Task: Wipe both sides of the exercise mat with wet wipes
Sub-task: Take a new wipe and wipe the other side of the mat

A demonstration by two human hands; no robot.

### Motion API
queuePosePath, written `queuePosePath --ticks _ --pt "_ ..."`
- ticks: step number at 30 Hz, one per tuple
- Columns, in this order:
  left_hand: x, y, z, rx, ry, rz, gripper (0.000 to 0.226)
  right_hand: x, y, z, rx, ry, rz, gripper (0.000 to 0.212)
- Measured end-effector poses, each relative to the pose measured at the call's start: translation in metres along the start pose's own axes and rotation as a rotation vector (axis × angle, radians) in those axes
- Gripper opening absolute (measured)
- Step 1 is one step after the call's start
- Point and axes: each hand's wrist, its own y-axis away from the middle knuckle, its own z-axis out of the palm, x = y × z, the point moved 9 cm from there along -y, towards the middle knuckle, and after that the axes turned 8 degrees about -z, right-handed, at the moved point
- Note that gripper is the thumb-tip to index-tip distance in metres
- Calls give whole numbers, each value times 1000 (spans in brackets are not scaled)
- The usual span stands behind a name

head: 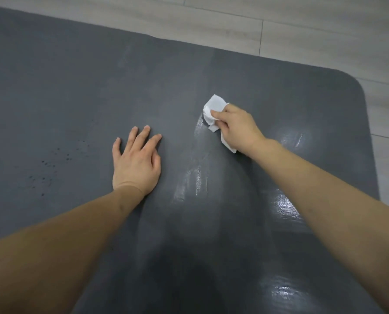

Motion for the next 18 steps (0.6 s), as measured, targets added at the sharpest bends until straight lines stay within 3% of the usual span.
queuePosePath --ticks 3,7,10,12,15,18 --pt "0 2 -1 -7 14 5 42 -60 62 6 2 -67 -167 40" --pt "-1 -2 -1 -3 45 15 42 -175 209 40 -156 -232 -389 44" --pt "-1 1 0 -19 69 39 43 -220 264 52 -298 -300 -340 31" --pt "-4 1 1 -67 90 44 45 -220 250 39 -266 -337 -344 39" --pt "-7 10 1 -161 126 73 48 -166 169 15 -93 -134 -327 38" --pt "-16 51 -2 -173 112 73 51 -68 70 -2 15 14 -81 33"
